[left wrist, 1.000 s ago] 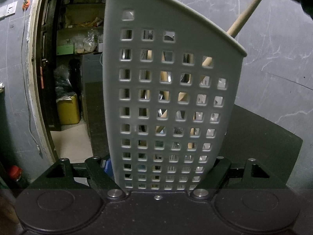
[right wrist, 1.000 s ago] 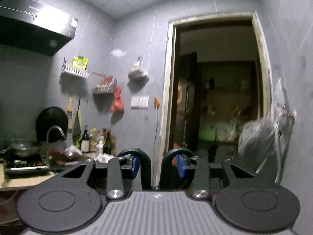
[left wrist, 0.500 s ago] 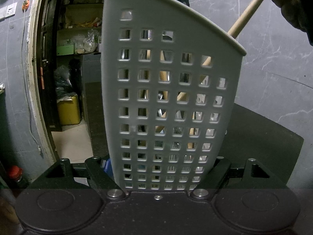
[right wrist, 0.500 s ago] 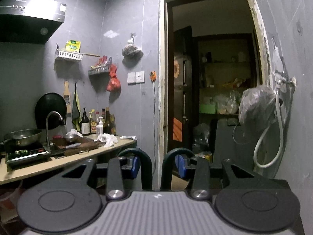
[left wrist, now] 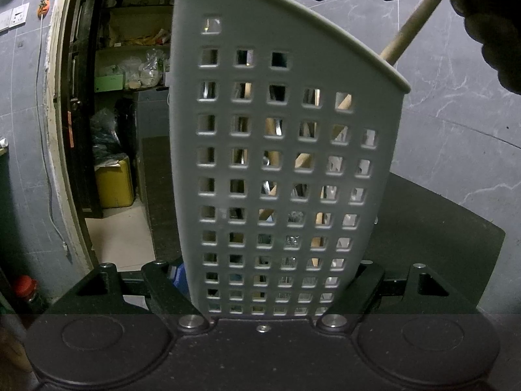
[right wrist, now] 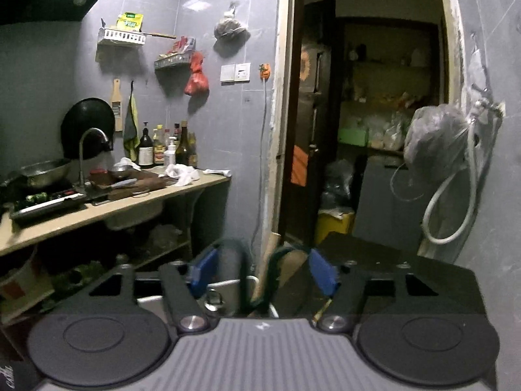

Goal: Organize utensils
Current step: 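Open the right tool over the basket to drop the scissors in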

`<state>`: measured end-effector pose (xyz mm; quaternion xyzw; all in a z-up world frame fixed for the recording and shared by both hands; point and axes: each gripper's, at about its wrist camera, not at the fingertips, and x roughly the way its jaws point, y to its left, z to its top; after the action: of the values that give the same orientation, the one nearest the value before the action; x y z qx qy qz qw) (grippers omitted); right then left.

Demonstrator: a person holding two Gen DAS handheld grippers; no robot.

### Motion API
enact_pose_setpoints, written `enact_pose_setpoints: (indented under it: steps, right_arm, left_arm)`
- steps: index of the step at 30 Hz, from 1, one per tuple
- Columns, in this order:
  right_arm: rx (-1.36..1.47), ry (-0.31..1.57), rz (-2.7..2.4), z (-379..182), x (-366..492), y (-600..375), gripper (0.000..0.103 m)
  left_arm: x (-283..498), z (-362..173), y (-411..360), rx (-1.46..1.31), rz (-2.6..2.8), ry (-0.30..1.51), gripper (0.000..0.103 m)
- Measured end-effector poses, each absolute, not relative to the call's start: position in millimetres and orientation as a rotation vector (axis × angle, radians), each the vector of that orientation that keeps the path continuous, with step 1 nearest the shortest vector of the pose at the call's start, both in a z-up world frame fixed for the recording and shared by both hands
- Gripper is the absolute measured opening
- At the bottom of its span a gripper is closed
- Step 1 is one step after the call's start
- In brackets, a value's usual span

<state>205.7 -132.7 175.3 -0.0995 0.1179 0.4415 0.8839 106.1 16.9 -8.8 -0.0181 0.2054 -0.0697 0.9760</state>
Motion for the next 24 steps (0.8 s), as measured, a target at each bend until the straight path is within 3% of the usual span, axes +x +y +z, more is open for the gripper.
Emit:
enact_pose_setpoints:
  steps: [9, 20, 24]
  right_arm:
    - [-0.177, 0.227, 0.898, 177, 203, -149, 0.074]
    - [-0.067, 0.187, 0.778, 173, 219, -185, 0.1]
    - [-0.022, 0.21, 0.694, 161, 235, -202, 0.103]
  left_arm:
    - [106, -8, 14, -0.031, -0.134, 0.416, 0.081]
    - [106, -7, 13, -0.024, -0.129, 0.419, 0.081]
    - [106, -7, 12, -0.019, -0.127, 0.421, 0.081]
